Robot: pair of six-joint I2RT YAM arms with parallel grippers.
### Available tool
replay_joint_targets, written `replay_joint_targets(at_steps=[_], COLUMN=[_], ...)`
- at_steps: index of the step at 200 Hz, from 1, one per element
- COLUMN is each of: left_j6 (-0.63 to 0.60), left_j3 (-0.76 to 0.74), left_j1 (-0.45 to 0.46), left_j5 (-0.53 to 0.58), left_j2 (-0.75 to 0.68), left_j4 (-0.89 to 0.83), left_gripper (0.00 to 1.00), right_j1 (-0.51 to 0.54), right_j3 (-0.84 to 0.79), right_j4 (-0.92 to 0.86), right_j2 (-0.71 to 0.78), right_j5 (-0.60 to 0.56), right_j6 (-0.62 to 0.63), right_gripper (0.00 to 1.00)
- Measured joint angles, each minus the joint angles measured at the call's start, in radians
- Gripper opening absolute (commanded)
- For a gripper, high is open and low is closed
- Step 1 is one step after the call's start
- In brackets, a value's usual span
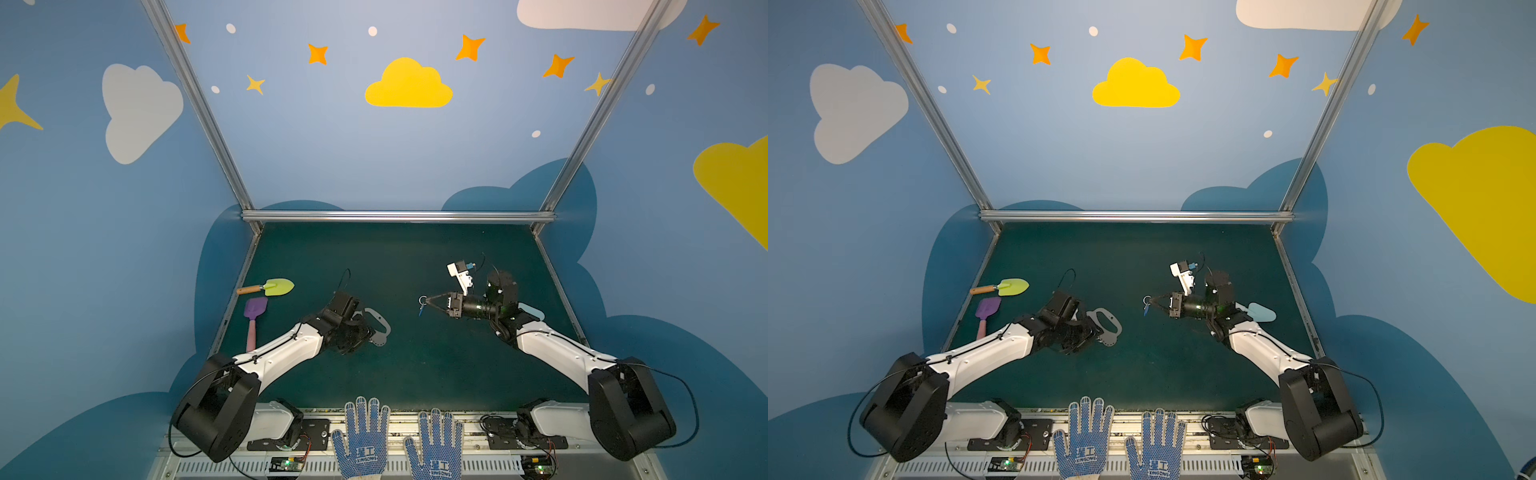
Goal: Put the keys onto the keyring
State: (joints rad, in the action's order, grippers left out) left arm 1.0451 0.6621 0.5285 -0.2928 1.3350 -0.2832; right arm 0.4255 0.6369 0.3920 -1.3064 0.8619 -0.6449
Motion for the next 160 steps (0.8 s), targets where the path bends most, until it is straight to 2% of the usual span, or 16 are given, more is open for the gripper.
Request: replay_joint_targets(at_steps=[34, 54, 111, 160], left_j6=[0.075, 0.1, 0.113, 0.113], left_j3=[-0.045, -0.051, -0.007, 0.0], left_j1=[0.016, 0.017, 0.017, 0.017], left_j5=[0.018, 0.026, 0.033, 0.034], left_j2=[0.011, 0.028, 0.143, 0.167], left_j4=[0.026, 0.048, 0.094, 0.123], left_gripper=[0.52, 0.48, 0.3, 0.15], right_j1=[0.026, 0.035, 0.05, 0.056], right_j3=[-0.011, -0.017, -0.026, -0.046], right_j4=[-0.023, -0.028, -0.039, -0.06], right_j2=[0.0, 0.006, 0.039, 0.074], right_j5=[-0.032, -0.042, -0.071, -0.087], right_j6=[0.021, 0.025, 0.027, 0.037], right_gripper=[0.0, 0.0, 0.0, 0.0])
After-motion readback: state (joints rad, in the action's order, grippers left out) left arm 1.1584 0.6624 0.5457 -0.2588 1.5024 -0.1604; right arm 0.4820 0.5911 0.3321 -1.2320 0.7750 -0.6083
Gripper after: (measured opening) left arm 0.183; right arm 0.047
